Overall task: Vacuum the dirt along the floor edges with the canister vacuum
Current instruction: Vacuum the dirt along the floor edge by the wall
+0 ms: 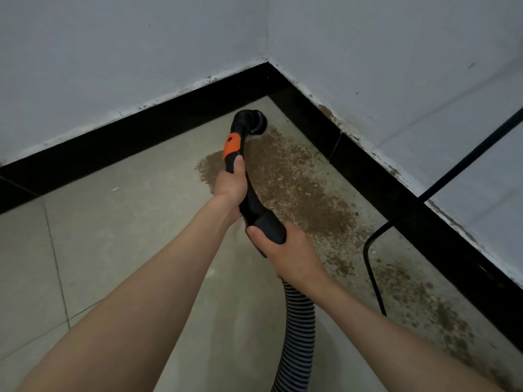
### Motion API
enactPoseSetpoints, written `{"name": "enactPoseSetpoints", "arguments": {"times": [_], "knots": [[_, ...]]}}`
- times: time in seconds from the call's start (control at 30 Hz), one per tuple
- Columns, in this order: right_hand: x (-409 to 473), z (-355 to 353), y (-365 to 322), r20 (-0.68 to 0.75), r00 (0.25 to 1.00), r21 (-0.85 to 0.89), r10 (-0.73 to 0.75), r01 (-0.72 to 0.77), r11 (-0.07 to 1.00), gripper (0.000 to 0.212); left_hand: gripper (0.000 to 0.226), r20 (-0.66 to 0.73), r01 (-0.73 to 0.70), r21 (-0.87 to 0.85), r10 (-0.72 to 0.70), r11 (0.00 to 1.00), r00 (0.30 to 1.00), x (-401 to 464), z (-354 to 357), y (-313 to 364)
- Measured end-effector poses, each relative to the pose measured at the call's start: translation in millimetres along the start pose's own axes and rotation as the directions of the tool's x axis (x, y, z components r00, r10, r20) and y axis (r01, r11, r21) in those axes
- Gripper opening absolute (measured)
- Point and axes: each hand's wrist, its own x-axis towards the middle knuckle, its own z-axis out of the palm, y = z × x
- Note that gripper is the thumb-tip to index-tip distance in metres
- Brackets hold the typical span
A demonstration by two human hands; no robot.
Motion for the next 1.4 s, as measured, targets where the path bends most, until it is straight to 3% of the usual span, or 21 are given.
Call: {"name": "enactPoseSetpoints", "arguments": {"times": [0.17, 0.3, 0.47, 0.77, 0.87, 1.1, 1.4], "knots": [[9, -9, 2, -0.031, 0.999, 0.014, 0.007, -0.007, 1.000, 0.042, 0.043, 0.049, 0.012, 0.016, -0.013, 1.000, 0.999, 9, 16, 5], [9, -11, 8, -0.065, 0.998, 0.037, 0.019, -0.016, 0.999, 0.039, 0.056, 0.090, 0.000, 0.052, -0.005, 0.999, 0.996, 13, 26, 4], [12, -11, 8, -0.091, 0.996, 0.045, 0.010, -0.006, 0.999, 0.041, 0.052, 0.129, 0.004, 0.026, -0.008, 1.000, 0.992, 15, 27, 8], [54, -5, -13, -0.082, 0.995, 0.144, -0.063, 0.075, 0.987, 0.036, 0.054, -0.013, -0.165, 0.158, 0.169, 0.973, 0.985, 45, 29, 43], [66, 0, -12, -0.062, 0.994, 0.235, -0.095, 0.107, 0.966, 0.035, 0.051, -0.062, -0.213, 0.287, 0.240, 0.934, 0.969, 53, 32, 50], [73, -4, -4, -0.033, 0.999, 0.335, -0.043, 0.051, 0.941, 0.024, 0.053, -0.076, -0.155, 0.420, 0.205, 0.894, 0.976, 58, 46, 46], [54, -9, -23, -0.047, 0.995, 0.234, -0.084, 0.093, 0.968, 0.035, 0.055, -0.023, -0.161, 0.232, 0.171, 0.959, 0.985, 48, 25, 52]]}}
